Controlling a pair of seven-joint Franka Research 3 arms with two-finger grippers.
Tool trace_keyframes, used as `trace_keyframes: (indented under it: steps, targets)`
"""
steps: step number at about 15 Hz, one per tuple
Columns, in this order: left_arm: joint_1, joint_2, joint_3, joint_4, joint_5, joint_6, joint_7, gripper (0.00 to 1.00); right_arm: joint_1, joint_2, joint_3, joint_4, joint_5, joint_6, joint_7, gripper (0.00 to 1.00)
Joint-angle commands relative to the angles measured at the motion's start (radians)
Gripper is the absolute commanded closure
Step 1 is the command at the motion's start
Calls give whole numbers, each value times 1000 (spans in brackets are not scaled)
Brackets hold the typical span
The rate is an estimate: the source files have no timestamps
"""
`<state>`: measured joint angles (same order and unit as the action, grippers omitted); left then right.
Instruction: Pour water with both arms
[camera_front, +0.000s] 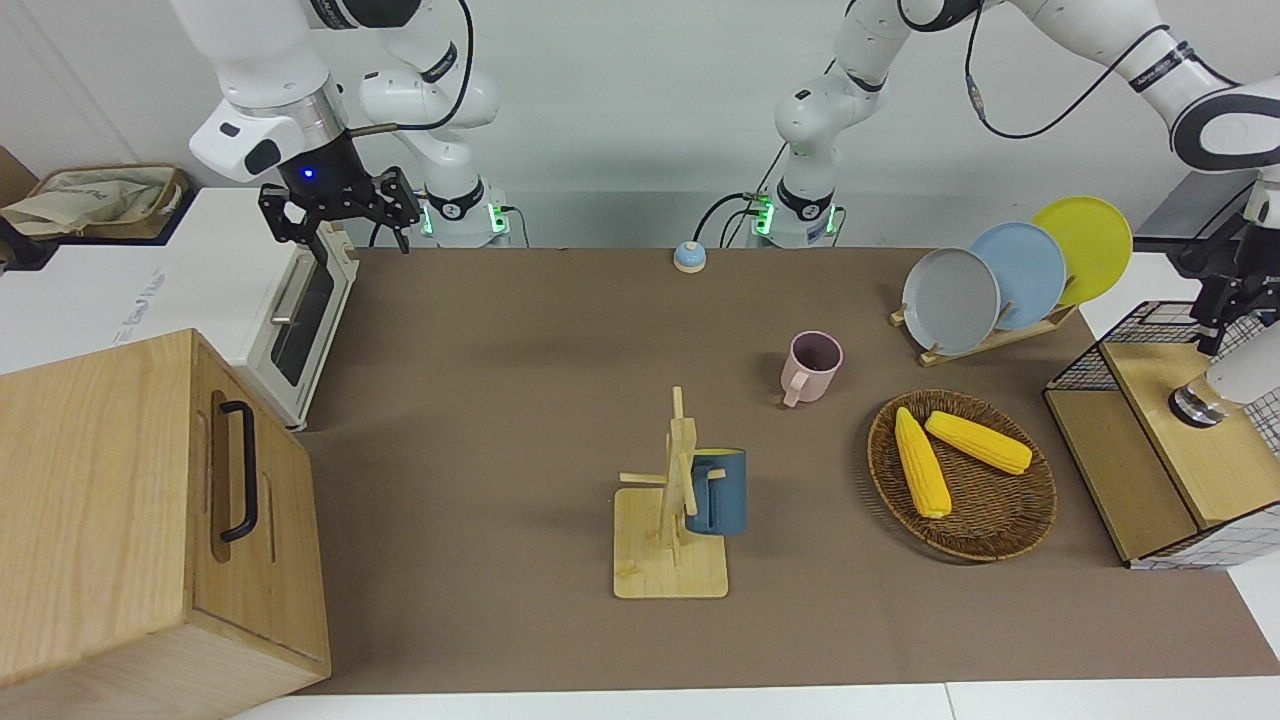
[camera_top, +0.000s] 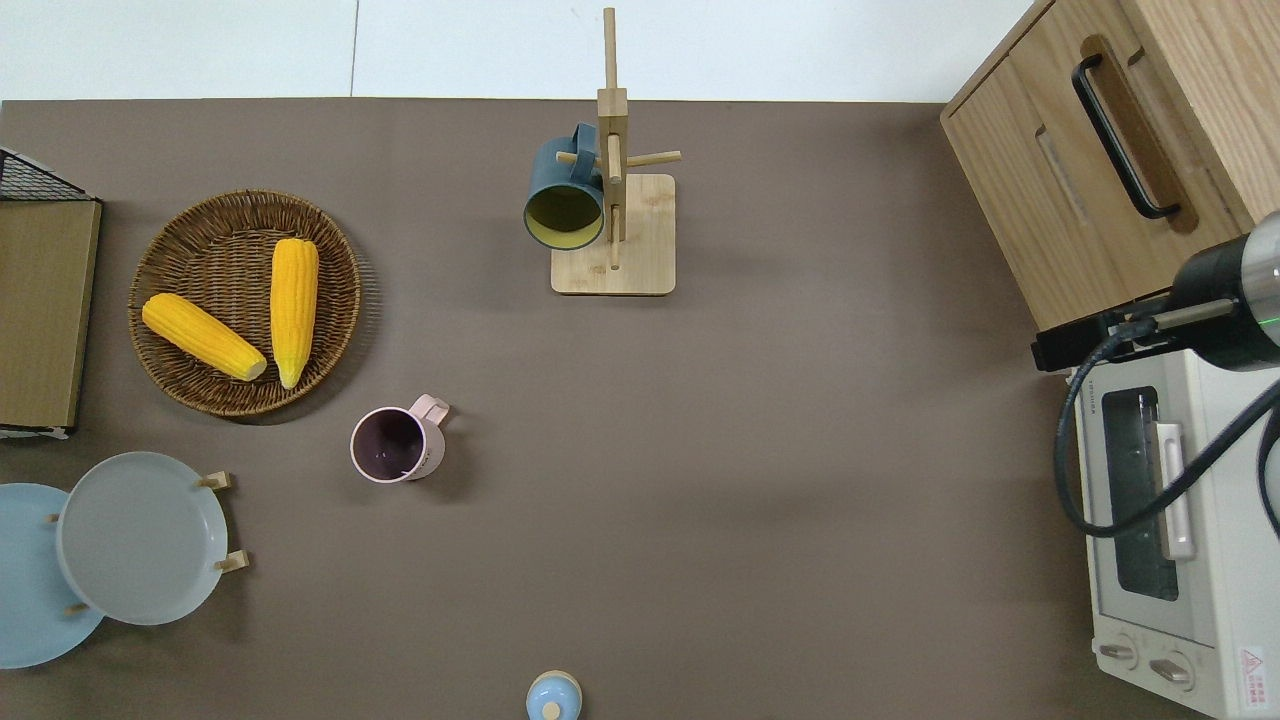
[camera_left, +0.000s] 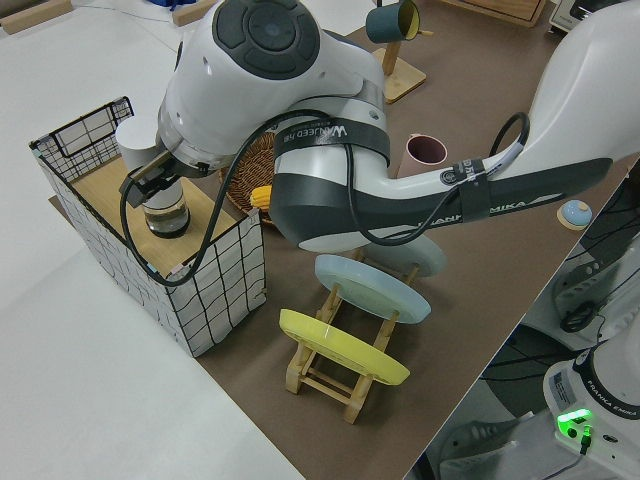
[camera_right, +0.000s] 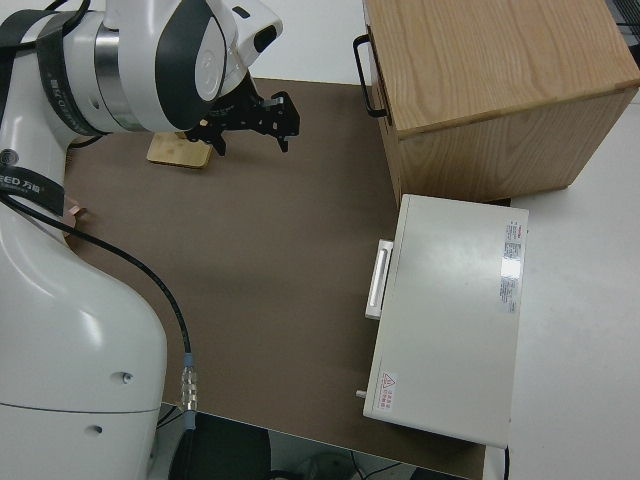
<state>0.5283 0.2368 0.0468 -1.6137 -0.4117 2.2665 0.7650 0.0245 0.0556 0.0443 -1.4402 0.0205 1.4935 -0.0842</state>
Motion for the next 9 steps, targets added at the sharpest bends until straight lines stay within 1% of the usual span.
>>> trace_keyframes:
  steps: [1,5,7,9]
  targets:
    - [-2,-56,4,15,109,-123,-75,0,-3,-8,2,-3,-4,7,0,13]
    - [-7,-109,-1,28,218,-244,-151,0,-1,-8,2,-2,-4,7,0,13]
    - [-13,-137,-13,28,261,-303,-208,0,-3,-8,2,-2,-4,7,0,13]
    - [-27,-163,-34,28,283,-358,-277,0,-3,-8,2,-2,-4,7,0,13]
